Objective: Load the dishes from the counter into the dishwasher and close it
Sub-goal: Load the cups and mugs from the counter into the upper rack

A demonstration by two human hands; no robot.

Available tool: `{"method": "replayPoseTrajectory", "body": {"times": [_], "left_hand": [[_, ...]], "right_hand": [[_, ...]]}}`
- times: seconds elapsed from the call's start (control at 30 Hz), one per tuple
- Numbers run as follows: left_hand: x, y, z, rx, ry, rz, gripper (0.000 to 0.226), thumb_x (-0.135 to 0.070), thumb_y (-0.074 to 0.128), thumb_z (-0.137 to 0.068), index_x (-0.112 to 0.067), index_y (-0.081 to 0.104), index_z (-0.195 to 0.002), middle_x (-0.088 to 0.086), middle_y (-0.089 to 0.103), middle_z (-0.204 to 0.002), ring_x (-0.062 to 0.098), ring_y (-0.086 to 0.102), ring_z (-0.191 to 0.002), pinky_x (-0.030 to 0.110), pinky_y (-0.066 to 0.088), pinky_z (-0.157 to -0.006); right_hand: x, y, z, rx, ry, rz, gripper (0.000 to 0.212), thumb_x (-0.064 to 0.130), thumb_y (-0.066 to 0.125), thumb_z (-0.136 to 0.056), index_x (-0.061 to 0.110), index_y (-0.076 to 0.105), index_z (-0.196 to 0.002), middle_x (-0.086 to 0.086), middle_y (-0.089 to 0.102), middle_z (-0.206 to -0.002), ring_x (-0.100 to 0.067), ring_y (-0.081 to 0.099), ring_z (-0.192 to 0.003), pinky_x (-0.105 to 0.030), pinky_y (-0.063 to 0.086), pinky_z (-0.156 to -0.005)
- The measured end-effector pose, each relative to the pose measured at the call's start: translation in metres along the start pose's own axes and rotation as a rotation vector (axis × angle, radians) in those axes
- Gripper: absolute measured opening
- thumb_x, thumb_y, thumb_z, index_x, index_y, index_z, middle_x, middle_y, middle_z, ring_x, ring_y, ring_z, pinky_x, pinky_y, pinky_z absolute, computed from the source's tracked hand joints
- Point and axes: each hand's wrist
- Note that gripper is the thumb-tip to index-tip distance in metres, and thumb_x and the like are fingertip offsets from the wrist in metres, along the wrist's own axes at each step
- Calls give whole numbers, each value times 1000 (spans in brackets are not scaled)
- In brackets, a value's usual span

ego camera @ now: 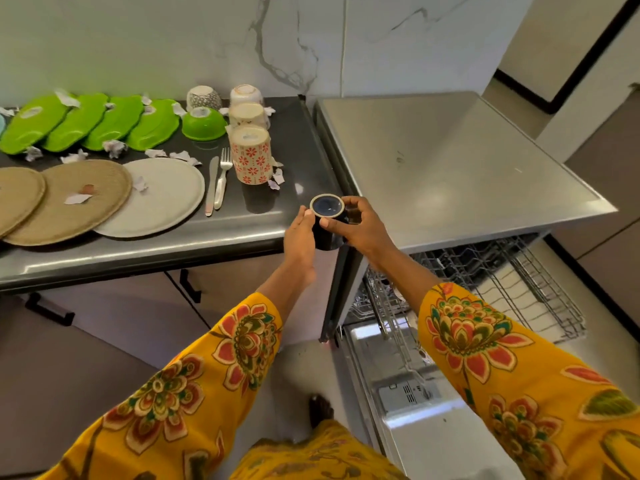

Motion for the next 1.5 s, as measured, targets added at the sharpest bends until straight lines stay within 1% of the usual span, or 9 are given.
{"method": "replayPoseTrajectory", "body": {"times": [0.27, 0.5, 0.67, 0.93, 1.07, 1.17, 1.23, 1.4, 1.5], "left_hand": [[24, 44, 31, 164, -95, 31, 35, -23, 40, -102, -10, 53, -132, 3, 62, -113, 7, 59, -87, 10, 50, -52], [61, 92, 41, 210, -172, -22, 36, -25, 43, -101, -12, 51, -134, 8, 57, -132, 20, 55, -116, 15, 50, -67], [92, 127, 48, 239, -225, -70, 33, -22, 43, -101, -13, 52, -131, 7, 57, -131, 20, 56, -109, 20, 47, -71], [141, 180, 41, 260, -318, -117, 31, -23, 42, -101, -17, 52, -130, 3, 55, -134, 19, 54, -112, 21, 46, -71], [165, 201, 33, 244, -357, -154, 39, -21, 42, -101, -20, 43, -140, 3, 53, -138, 20, 56, -117, 23, 49, -77], [181, 215, 27, 247, -407, -162, 41, -15, 39, -102, -16, 39, -143, 8, 52, -139, 28, 51, -123, 36, 42, -99], [193, 221, 18, 242, -431, -170, 42, -14, 38, -102, -16, 38, -144, 7, 51, -139, 14, 56, -112, 36, 38, -104], [216, 232, -11, 205, -553, -143, 23, -17, 36, -103, -21, 56, -112, -1, 61, -102, 5, 51, -77, 15, 46, -61], [222, 239, -28, 138, -626, -117, 15, -23, 41, -101, -19, 56, -97, -4, 59, -86, 6, 51, -72, 19, 43, -62]], "right_hand": [[-11, -60, 31, -59, 86, 12, 64, 25, 81, -72, 16, 51, -128, 14, 55, -97, -21, 57, -107, -39, 53, -89], [-31, -121, 53, -39, 248, -69, 63, 17, 77, -76, 21, 47, -130, 0, 58, -105, -22, 58, -104, -23, 49, -64], [-56, -169, 61, 5, 376, -58, 61, 18, 80, -72, 23, 49, -124, -5, 57, -121, -23, 58, -108, -46, 53, -87], [-98, -225, 64, 47, 443, -27, 51, 7, 75, -77, 17, 46, -119, 6, 59, -100, -4, 58, -84, -14, 46, -51], [-129, -239, 56, 17, 398, 143, 63, 13, 86, -64, 18, 47, -113, -2, 59, -109, -15, 60, -97, -25, 51, -74], [-158, -245, 50, -14, 362, 326, 74, 33, 91, -50, 22, 48, -109, -6, 58, -114, -24, 55, -108, -43, 48, -93], [-175, -249, 45, -1, 354, 409, 77, 36, 90, -51, 18, 49, -114, -8, 55, -117, -25, 52, -110, -45, 45, -94], [-205, -258, 28, 43, 346, 485, 81, 27, 88, -59, 8, 44, -124, -9, 54, -120, -27, 44, -117, -33, 38, -94], [-228, -262, 16, 48, 375, 496, 80, 24, 86, -61, 10, 42, -127, -11, 50, -124, -27, 41, -118, -23, 31, -85]]}}
Point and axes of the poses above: each hand's wrist, its own z-axis away from the middle knuckle, its own y-axis out of the palm, x = y × z
